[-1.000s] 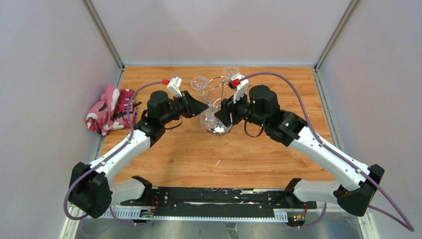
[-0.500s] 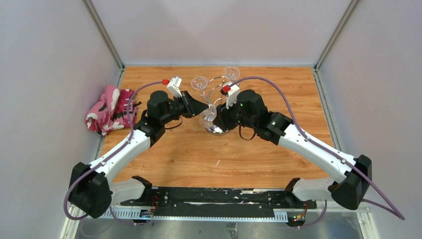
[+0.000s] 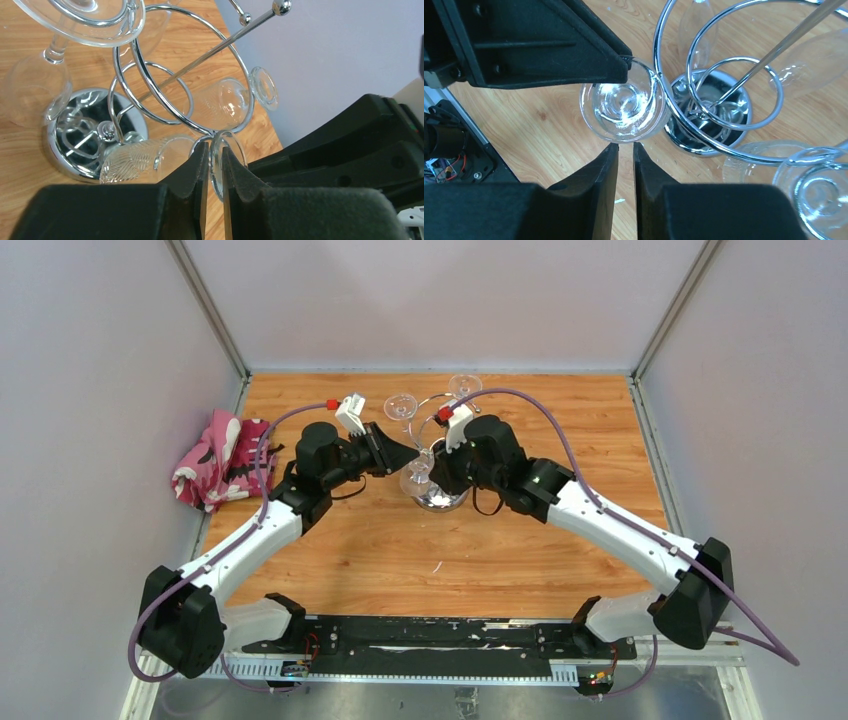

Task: Take the wine glass off the wine glass rack

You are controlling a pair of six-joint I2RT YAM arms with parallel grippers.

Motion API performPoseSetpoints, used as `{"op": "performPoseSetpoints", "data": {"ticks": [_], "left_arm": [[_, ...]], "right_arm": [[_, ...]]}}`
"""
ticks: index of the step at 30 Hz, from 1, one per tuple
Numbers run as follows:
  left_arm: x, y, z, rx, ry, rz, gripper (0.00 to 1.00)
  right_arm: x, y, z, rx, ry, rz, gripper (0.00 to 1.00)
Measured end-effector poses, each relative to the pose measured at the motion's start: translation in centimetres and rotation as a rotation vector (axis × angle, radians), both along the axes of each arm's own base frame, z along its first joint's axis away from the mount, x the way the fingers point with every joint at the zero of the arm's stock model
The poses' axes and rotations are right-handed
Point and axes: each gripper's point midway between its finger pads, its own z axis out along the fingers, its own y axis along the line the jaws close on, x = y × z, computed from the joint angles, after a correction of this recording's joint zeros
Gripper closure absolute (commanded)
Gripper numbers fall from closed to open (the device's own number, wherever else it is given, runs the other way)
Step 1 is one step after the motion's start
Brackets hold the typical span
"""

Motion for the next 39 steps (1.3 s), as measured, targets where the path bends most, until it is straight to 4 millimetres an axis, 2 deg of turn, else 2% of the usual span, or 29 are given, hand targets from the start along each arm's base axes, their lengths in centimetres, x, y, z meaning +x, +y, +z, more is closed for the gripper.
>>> {"op": "performPoseSetpoints", "data": {"ticks": [4, 25, 39], "left_arm": [[0.1, 0.0, 0.1, -0.002, -0.004, 0.004, 0.84], [0.5, 0.5, 0.1, 0.001, -0.010, 0.018, 0.82], [-1.4, 0.4, 0.3, 0.007, -0.030, -0.062, 0.81]], "right_arm": [[0.5, 0.0, 1.1, 0.001, -0.025, -0.013, 0.80], [1.5, 0.6, 0.5, -0.056, -0.008, -0.015, 0.80], [1.9, -0.4, -0.8, -0.122, 0.002, -0.055, 0.80]]}}
